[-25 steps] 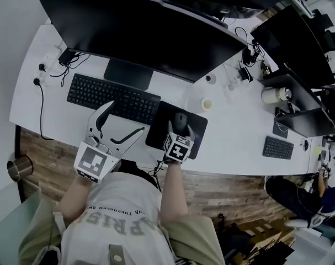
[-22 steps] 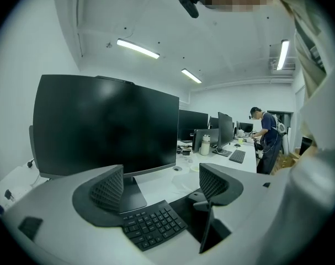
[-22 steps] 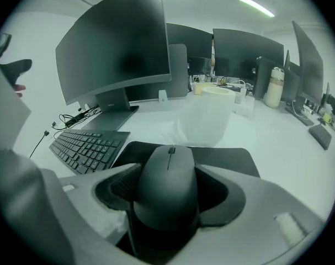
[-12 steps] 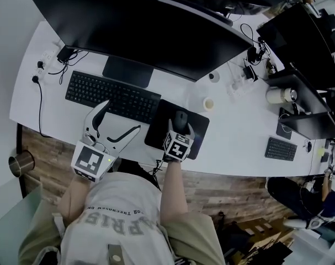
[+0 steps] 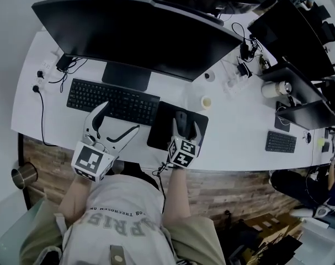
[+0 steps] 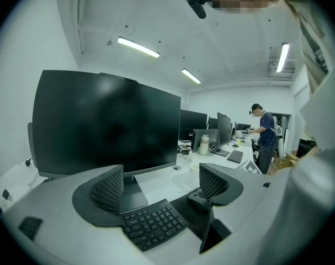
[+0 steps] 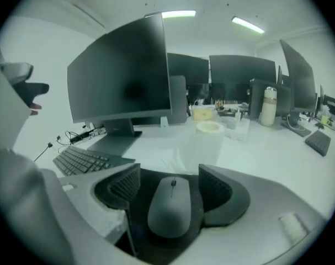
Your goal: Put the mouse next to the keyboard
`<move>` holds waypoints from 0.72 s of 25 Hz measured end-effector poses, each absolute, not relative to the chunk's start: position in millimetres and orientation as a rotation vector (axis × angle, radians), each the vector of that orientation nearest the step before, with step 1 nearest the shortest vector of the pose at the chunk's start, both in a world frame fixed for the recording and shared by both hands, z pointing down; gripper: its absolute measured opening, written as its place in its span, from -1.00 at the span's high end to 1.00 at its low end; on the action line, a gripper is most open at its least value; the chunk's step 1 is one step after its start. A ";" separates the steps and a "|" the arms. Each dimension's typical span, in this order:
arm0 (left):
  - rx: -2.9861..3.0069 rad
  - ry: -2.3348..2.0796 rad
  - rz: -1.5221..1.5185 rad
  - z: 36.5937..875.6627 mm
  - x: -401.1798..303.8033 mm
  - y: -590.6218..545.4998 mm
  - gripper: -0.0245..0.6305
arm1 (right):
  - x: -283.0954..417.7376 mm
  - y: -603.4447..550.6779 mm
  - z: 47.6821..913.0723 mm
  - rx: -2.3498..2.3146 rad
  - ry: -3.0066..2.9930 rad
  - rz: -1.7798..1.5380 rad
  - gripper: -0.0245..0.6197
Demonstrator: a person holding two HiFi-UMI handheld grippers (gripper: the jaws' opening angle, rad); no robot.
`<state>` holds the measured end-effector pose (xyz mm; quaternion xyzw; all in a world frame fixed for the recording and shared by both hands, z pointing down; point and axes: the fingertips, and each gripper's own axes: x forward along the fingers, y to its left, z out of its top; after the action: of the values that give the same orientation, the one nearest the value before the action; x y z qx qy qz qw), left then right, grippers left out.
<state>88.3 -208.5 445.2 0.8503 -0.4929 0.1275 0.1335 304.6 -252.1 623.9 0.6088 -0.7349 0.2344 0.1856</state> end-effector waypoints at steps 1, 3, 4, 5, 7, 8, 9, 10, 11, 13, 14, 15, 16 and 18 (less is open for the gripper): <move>2.475 -1.430 0.361 442.0 86.3 -209.2 -0.33 | 303.9 -250.8 607.7 1.748 -2.110 0.632 -0.07; 2.497 -1.433 0.343 433.3 83.1 -211.6 -0.33 | 300.6 -246.5 572.7 1.814 -2.194 0.571 -0.07; 2.510 -1.429 0.329 429.6 81.9 -212.1 -0.33 | 298.1 -243.3 555.0 1.843 -2.233 0.536 -0.07; 2.525 -1.420 0.314 427.0 80.9 -211.7 -0.33 | 295.1 -239.4 537.6 1.869 -2.267 0.498 -0.07; 2.559 -1.400 0.289 420.2 79.1 -209.8 -0.33 | 288.8 -229.2 504.4 1.920 -2.316 0.424 -0.07; 2.578 -1.393 0.277 414.3 78.7 -209.1 -0.33 | 285.6 -223.5 488.9 1.943 -2.335 0.391 -0.07; 2.597 -1.383 0.264 408.4 78.5 -208.1 -0.33 | 282.1 -217.6 474.4 1.963 -2.353 0.362 -0.07; 2.615 -1.371 0.249 404.2 78.5 -206.2 -0.33 | 278.0 -211.7 461.1 1.977 -2.372 0.338 -0.07; 2.631 -1.356 0.232 401.6 78.5 -203.8 -0.33 | 273.7 -205.9 448.9 1.988 -2.389 0.315 -0.07; 2.663 -1.322 0.198 395.3 79.8 -199.6 -0.33 | 265.3 -194.8 427.8 2.009 -2.410 0.266 -0.06; 2.681 -1.307 0.181 391.1 80.6 -198.3 -0.32 | 261.5 -189.8 418.9 2.020 -2.411 0.238 -0.04; 2.700 -1.296 0.163 386.5 81.3 -197.4 -0.31 | 258.1 -185.1 410.9 2.031 -2.405 0.210 -0.01; 2.722 -1.289 0.141 381.0 81.7 -196.9 -0.23 | 254.9 -180.7 403.6 2.043 -2.397 0.182 0.00; 2.770 -1.283 0.087 366.5 81.7 -195.7 0.08 | 248.8 -172.3 390.5 2.068 -2.379 0.134 0.32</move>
<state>81.7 -195.7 366.5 0.9061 -0.4198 0.0284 0.0436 248.8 -172.3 390.5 0.6554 -0.7540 0.0423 -0.0070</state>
